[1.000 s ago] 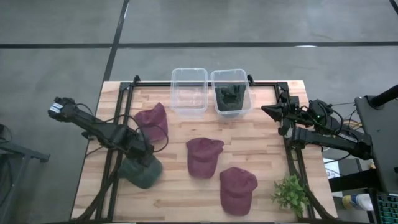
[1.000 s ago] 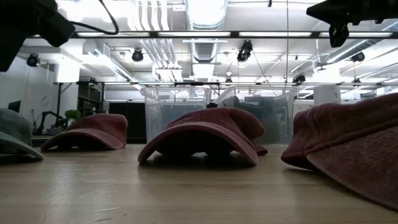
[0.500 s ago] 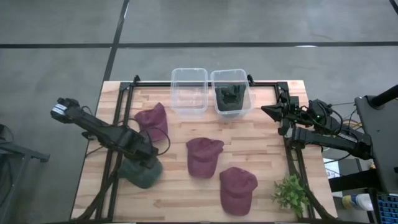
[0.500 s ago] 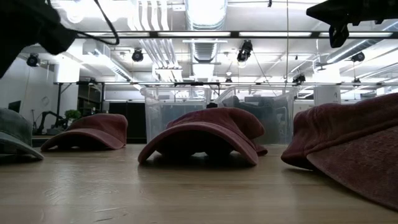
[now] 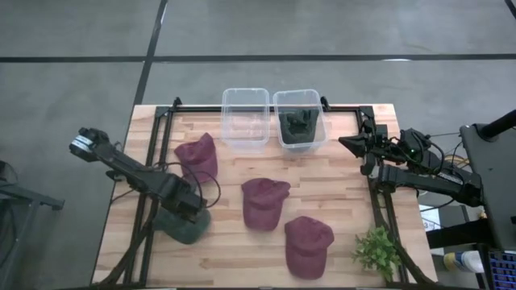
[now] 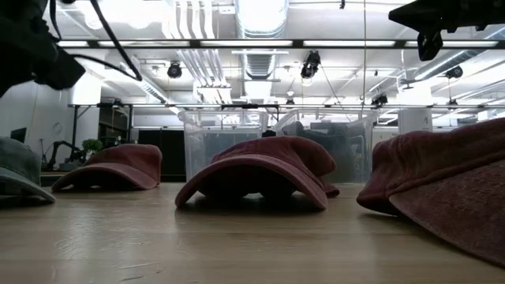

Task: Pick & Place hat
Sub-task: Put the black cap into the right transparent bin

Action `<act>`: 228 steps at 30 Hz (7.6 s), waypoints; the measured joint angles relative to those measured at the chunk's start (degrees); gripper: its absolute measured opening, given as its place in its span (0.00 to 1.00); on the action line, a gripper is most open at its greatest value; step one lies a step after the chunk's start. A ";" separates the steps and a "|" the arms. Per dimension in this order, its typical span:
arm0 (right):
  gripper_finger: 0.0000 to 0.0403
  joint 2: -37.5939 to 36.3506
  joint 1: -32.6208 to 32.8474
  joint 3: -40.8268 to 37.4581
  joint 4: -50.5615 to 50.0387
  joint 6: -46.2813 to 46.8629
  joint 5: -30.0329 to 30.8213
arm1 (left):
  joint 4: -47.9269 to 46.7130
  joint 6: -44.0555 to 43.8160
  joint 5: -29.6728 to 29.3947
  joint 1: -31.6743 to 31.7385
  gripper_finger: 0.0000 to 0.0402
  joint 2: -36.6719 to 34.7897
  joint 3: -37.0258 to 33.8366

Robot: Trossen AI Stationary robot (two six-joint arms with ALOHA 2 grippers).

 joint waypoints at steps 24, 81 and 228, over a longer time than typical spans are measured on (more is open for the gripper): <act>0.02 0.00 -0.02 0.00 -0.04 1.51 0.17 | 16.41 -0.56 3.65 -0.04 0.07 -1.37 -10.45; 0.27 39.88 0.26 25.05 0.60 -25.10 -15.07 | -27.55 64.33 -18.21 20.75 0.00 35.45 84.10; 0.02 74.65 5.15 59.23 -20.27 -57.31 3.82 | -24.56 59.79 -39.66 23.10 0.49 29.02 87.08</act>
